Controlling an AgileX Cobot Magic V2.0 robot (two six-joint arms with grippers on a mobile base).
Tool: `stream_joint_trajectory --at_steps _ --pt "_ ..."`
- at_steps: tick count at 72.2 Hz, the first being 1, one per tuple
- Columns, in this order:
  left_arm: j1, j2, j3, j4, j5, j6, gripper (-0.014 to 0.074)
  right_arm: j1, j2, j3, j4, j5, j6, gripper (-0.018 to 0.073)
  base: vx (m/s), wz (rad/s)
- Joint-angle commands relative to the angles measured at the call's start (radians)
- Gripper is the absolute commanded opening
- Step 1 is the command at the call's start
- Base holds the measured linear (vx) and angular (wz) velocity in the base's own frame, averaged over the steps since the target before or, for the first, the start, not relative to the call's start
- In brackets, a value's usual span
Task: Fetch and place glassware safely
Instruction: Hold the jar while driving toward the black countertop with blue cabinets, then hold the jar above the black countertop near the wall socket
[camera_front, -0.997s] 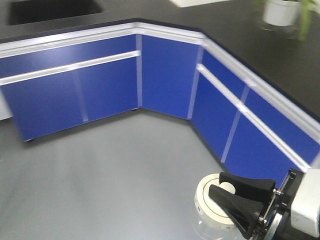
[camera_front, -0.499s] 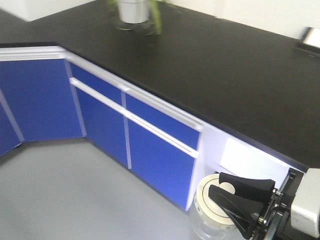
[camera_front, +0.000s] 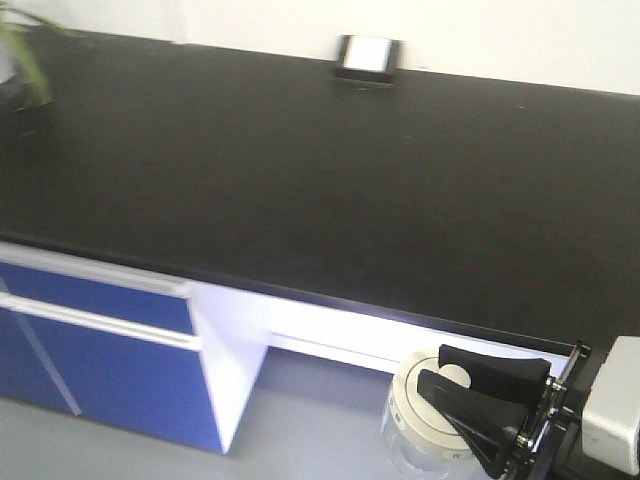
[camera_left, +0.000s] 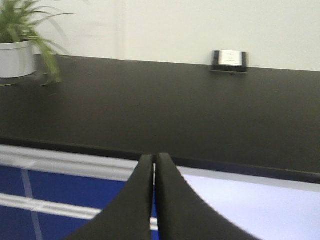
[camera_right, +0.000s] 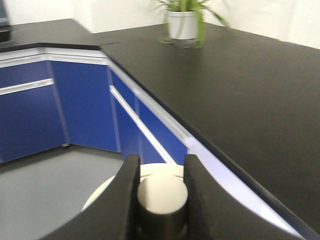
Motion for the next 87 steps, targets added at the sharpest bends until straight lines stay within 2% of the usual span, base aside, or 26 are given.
stream_joint_trajectory --at_steps 1,30,87 --pt "-0.001 0.013 -0.023 -0.009 -0.070 -0.006 -0.0007 -0.002 -0.005 -0.033 0.022 -0.080 -0.006 -0.0001 0.11 -0.70" --pt "-0.001 0.013 -0.023 -0.009 -0.070 -0.006 -0.0007 -0.002 -0.005 -0.033 0.022 -0.080 -0.006 -0.0001 0.09 -0.39" --pt "-0.001 0.013 -0.023 -0.009 -0.070 -0.006 -0.0007 -0.002 -0.005 -0.033 0.022 -0.074 -0.006 -0.0001 0.08 0.12"
